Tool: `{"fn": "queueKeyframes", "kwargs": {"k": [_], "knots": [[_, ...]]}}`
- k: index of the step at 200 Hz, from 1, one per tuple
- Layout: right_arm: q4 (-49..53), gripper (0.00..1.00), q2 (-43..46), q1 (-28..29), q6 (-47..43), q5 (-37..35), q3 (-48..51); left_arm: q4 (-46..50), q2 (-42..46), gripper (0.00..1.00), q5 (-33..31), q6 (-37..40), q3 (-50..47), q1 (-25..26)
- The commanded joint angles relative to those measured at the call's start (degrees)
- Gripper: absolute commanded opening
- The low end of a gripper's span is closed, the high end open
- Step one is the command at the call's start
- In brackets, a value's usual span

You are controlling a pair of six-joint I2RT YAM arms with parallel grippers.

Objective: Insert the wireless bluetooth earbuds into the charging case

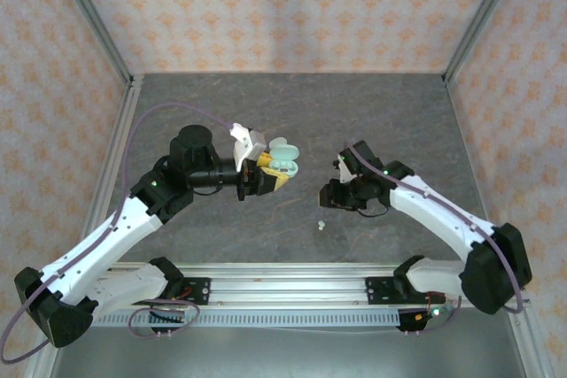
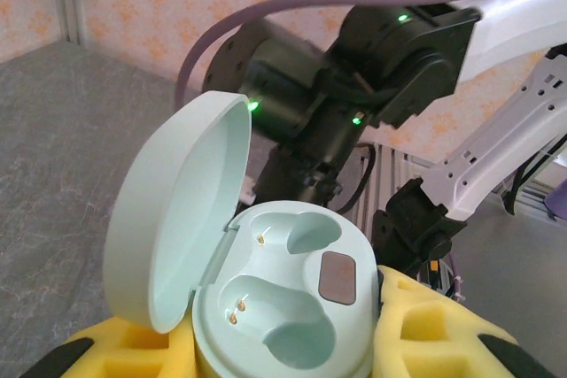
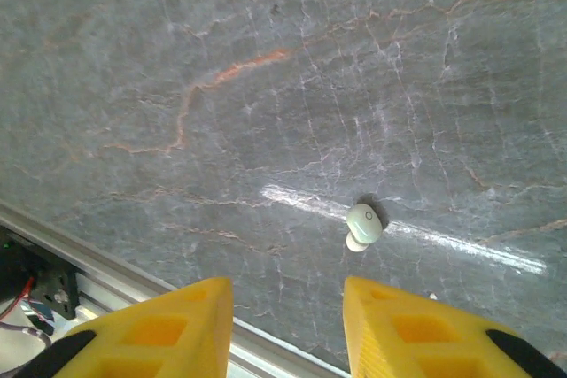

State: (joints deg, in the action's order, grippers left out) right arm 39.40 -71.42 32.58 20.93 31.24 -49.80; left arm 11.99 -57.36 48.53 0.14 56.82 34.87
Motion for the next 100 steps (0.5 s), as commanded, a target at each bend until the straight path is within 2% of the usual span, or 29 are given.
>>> {"fn": "queueKeyframes", "kwargs": {"k": [1,39,100], "knots": [[-2.69,0.35,-3.29,0.01,-4.13,0.13,1.25,0.28,1.11,0.29,-1.33,1.27,-0.65,-0.25],[-6.91,0.33,-7.31,1.16,-5.26,-0.48,3.20,0.09,0.94,0.29,-2.13,1.18,-0.91,-0.24],[-6.92,0.34,-12.21,2.20,-7.86,-2.19,4.17,-0.88,0.76,0.29,-2.31,0.74,-1.51,-0.24]]}}
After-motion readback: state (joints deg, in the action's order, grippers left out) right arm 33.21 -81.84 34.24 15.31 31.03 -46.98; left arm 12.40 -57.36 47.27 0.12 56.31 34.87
